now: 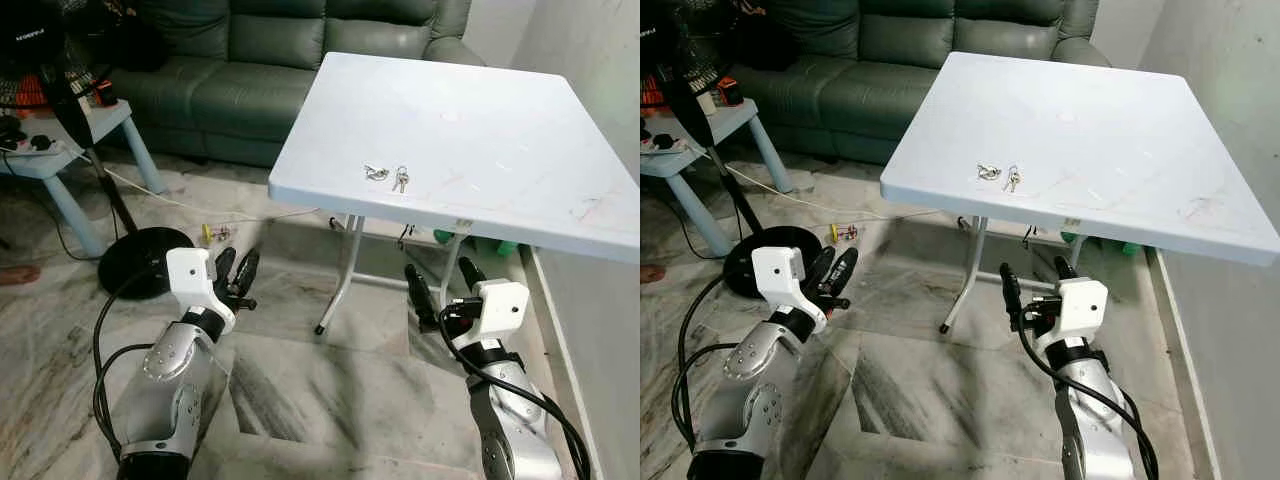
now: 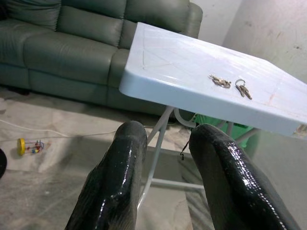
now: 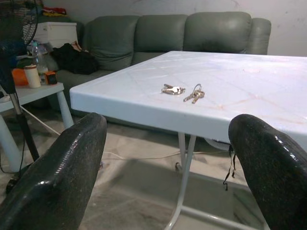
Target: Hang keys on a hook
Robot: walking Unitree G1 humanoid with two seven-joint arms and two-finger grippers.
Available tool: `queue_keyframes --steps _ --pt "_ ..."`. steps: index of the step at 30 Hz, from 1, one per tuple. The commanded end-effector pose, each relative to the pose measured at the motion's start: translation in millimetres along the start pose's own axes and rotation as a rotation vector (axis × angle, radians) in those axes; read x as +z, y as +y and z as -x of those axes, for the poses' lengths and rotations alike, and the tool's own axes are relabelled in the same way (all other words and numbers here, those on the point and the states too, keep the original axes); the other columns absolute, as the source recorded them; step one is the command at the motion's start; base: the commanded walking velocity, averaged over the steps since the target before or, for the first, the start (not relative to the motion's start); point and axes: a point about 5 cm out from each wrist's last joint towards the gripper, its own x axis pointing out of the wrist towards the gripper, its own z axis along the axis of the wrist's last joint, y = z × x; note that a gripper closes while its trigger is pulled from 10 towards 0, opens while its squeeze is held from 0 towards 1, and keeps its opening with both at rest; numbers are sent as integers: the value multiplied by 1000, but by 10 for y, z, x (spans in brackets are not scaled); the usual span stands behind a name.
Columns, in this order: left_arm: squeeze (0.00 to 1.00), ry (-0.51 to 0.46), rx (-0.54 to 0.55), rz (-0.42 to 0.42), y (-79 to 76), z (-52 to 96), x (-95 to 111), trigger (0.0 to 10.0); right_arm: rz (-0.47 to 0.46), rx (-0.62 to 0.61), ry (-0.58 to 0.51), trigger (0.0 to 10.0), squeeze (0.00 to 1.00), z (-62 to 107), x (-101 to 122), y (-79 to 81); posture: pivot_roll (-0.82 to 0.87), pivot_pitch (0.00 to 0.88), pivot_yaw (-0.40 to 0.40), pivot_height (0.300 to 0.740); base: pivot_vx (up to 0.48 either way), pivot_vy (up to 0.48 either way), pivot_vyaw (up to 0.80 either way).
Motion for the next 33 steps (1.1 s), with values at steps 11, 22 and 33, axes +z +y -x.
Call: queue_keyframes --steps 11,22,33 --pt "0 22 -31 -14 -58 -65 -4 10000 10 16 -14 10000 0 -59 52 30 109 28 -34 740 312 0 0" --pt "0 28 -47 -9 -93 -91 -24 10000 14 23 -7 10000 0 -47 42 18 103 17 -35 740 318 0 0" --pt "0 25 -52 6 -117 -106 -40 10000 18 35 -5 10000 0 -40 43 22 101 10 -42 740 299 0 0"
